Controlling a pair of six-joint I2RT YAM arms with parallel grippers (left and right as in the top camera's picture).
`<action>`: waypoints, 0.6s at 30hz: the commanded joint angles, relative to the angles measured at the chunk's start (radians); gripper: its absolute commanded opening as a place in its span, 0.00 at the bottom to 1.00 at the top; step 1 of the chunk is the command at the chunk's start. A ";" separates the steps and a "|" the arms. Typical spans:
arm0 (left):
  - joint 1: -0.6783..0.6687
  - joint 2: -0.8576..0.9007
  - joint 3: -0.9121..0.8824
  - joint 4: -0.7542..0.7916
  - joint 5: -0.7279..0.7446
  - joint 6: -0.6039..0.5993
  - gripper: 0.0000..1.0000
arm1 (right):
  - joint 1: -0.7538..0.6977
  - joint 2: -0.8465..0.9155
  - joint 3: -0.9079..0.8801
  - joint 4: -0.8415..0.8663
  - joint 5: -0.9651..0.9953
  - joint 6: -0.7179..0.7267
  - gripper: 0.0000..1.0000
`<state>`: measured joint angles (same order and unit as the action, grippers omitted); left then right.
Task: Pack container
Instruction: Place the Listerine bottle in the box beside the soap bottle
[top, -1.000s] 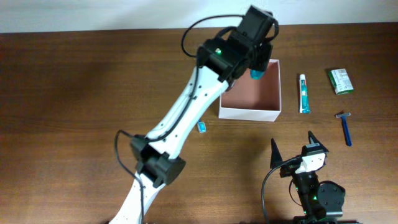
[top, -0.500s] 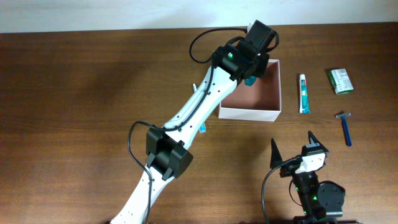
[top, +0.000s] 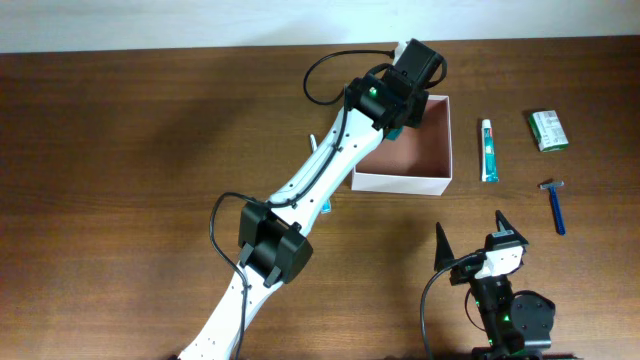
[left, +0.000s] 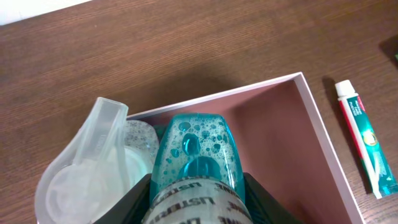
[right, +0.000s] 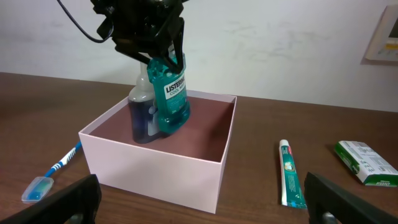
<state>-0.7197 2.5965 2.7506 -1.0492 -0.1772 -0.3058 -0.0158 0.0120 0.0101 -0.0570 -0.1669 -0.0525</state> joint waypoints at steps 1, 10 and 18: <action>0.007 0.002 0.012 0.017 -0.030 0.016 0.29 | 0.010 -0.008 -0.005 -0.006 -0.005 0.008 0.99; 0.017 0.017 0.012 0.017 -0.030 0.016 0.29 | 0.010 -0.008 -0.005 -0.006 -0.005 0.008 0.99; 0.016 0.035 0.012 0.017 -0.029 0.016 0.35 | 0.010 -0.008 -0.005 -0.006 -0.005 0.008 0.99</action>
<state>-0.7113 2.6297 2.7506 -1.0481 -0.1844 -0.3058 -0.0158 0.0120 0.0101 -0.0570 -0.1669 -0.0521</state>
